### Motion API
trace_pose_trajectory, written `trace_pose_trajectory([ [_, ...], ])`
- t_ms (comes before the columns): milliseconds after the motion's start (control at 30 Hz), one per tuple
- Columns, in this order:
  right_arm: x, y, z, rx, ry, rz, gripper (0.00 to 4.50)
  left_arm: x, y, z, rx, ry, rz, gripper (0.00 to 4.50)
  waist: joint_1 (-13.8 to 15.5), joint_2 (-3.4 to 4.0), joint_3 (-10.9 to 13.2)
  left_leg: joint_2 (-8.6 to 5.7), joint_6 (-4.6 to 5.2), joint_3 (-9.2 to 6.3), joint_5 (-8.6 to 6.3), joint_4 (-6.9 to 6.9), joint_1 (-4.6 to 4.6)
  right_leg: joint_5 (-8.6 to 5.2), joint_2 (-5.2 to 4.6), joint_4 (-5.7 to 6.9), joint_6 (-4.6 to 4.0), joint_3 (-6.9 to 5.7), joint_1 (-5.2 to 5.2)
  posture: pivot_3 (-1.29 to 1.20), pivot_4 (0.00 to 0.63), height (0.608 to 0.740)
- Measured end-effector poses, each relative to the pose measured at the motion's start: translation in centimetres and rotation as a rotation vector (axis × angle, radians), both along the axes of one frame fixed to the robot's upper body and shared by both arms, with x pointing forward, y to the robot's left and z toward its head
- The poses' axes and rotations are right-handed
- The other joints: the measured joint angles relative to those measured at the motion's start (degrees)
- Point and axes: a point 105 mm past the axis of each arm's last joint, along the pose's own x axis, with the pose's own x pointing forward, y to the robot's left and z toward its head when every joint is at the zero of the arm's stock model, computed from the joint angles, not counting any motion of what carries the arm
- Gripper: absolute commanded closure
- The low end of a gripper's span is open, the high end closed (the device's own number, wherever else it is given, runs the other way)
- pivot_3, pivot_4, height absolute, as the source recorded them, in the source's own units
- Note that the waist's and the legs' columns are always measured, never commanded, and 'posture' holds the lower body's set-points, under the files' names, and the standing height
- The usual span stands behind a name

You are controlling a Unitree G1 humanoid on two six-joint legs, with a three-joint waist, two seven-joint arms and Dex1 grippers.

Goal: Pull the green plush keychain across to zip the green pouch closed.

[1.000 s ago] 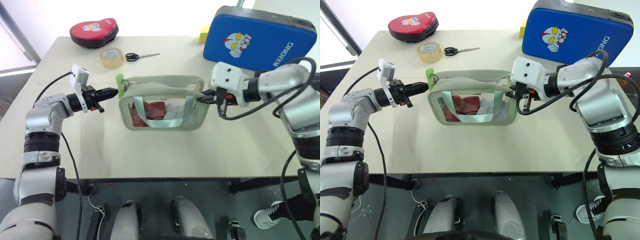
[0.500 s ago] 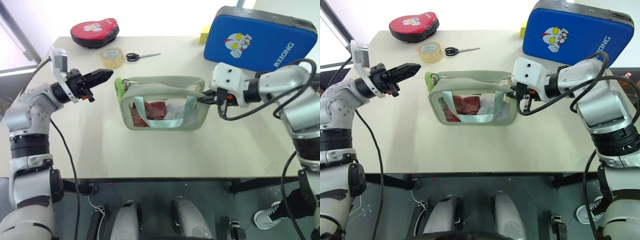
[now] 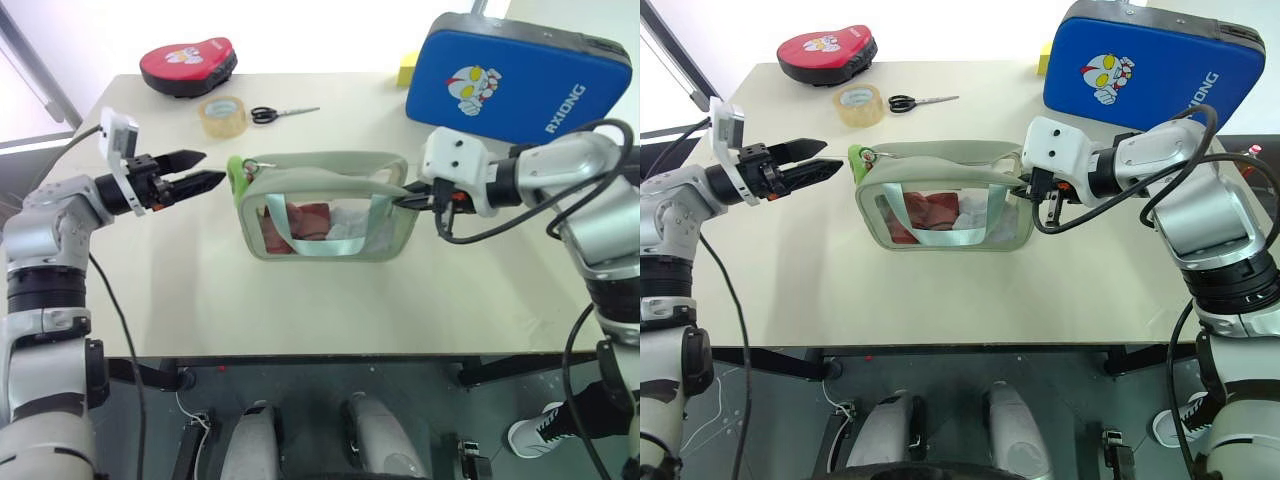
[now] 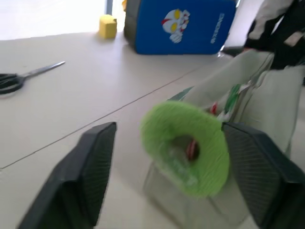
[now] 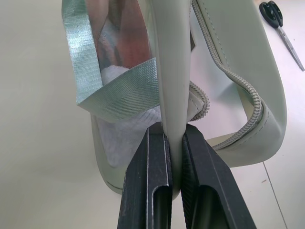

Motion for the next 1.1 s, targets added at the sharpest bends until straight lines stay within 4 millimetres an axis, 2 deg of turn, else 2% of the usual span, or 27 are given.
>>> trace_pose_trajectory([
  [133, 0.0, -0.2, 0.0, -0.002, -0.004, -0.007, 4.5, 0.9, -0.4, -1.4, -0.029, 0.029, 0.009, 0.1, 0.2, 0.0, 0.0, -0.01, 0.0, 0.0, 0.0, 0.01, -0.02, 0.0, 0.0, -0.01, 0.0, 0.0, 0.01, 0.0, 0.15, 0.737],
  [367, -0.2, 0.0, 0.0, -0.003, -0.004, -0.001, 4.5, 2.7, -2.6, -2.0, -0.075, 0.059, 0.004, 0.1, 0.0, -0.01, 0.0, -0.01, 0.0, -0.02, 0.0, -0.01, -0.03, 0.0, 0.01, 0.0, 0.0, 0.0, -0.01, 0.0, 0.15, 0.737],
  [400, -0.2, 0.0, 0.0, -0.004, -0.006, 0.0, 4.5, 2.8, -2.8, -2.1, -0.08, 0.065, 0.002, 0.48, -0.1, -0.01, 0.0, -0.01, 0.0, -0.02, 0.0, -0.01, -0.02, 0.0, 0.01, 0.0, 0.0, 0.0, -0.01, 0.0, 0.15, 0.737],
  [467, -0.2, -0.1, 0.0, -0.003, -0.005, -0.004, 4.5, 3.0, -3.0, -2.1, -0.084, 0.075, 0.007, 0.92, -0.1, -0.01, 0.0, -0.01, 0.0, -0.03, 0.0, -0.01, -0.03, 0.0, 0.0, 0.01, 0.0, 0.0, -0.01, 0.0, 0.15, 0.737],
  [533, -0.2, 0.0, 0.0, -0.001, -0.007, -0.007, 4.5, 3.2, -3.1, -2.0, -0.091, 0.085, 0.004, 1.81, 0.0, -0.01, 0.0, -0.01, 0.0, -0.03, 0.0, 0.0, -0.03, 0.0, 0.0, 0.01, 0.0, 0.0, -0.01, 0.0, 0.15, 0.737],
  [600, -0.2, -0.1, 0.1, -0.001, -0.007, -0.009, 4.5, 3.2, -3.2, -1.8, -0.09, 0.081, 0.001, 2.93, 0.0, -0.01, 0.0, -0.01, 0.0, -0.03, 0.0, -0.01, -0.03, 0.0, 0.0, 0.01, 0.0, 0.0, -0.01, 0.0, 0.15, 0.737],
  [700, -0.3, -0.1, 0.0, -0.004, -0.007, -0.01, 4.5, 3.0, -2.9, -1.7, -0.085, 0.079, -0.002, 4.38, 0.0, -0.01, 0.0, -0.01, 0.0, -0.03, 0.0, -0.01, -0.03, 0.0, 0.0, 0.01, 0.0, 0.0, -0.01, 0.0, 0.15, 0.737],
  [933, -0.3, -0.1, -0.1, -0.003, -0.008, -0.013, 4.5, 0.7, -1.2, -0.1, 0.021, 0.021, -0.05, 4.46, 0.0, -0.01, 0.0, 0.0, -0.01, -0.04, 0.01, -0.02, -0.02, 0.0, 0.0, 0.02, 0.0, 0.0, -0.01, 0.0, 0.15, 0.737],
  [1000, -0.3, -0.1, -0.1, -0.002, -0.01, -0.016, 4.5, 0.4, -1.5, 0.5, 0.018, 0.016, -0.072, 4.46, 0.0, -0.01, 0.0, 0.0, -0.02, -0.04, 0.01, -0.01, -0.03, 0.0, 0.0, 0.01, 0.0, -0.01, -0.01, 0.0, 0.15, 0.737],
  [1100, -0.3, -0.2, -0.1, -0.001, -0.01, -0.018, 4.5, -0.3, -3.2, 2.9, -0.002, -0.027, -0.136, 4.46, 0.2, -0.03, 0.0, -0.01, -0.02, -0.05, 0.02, 0.0, -0.04, 0.0, 0.0, 0.01, 0.0, -0.01, 0.02, 0.0, 0.15, 0.737],
])
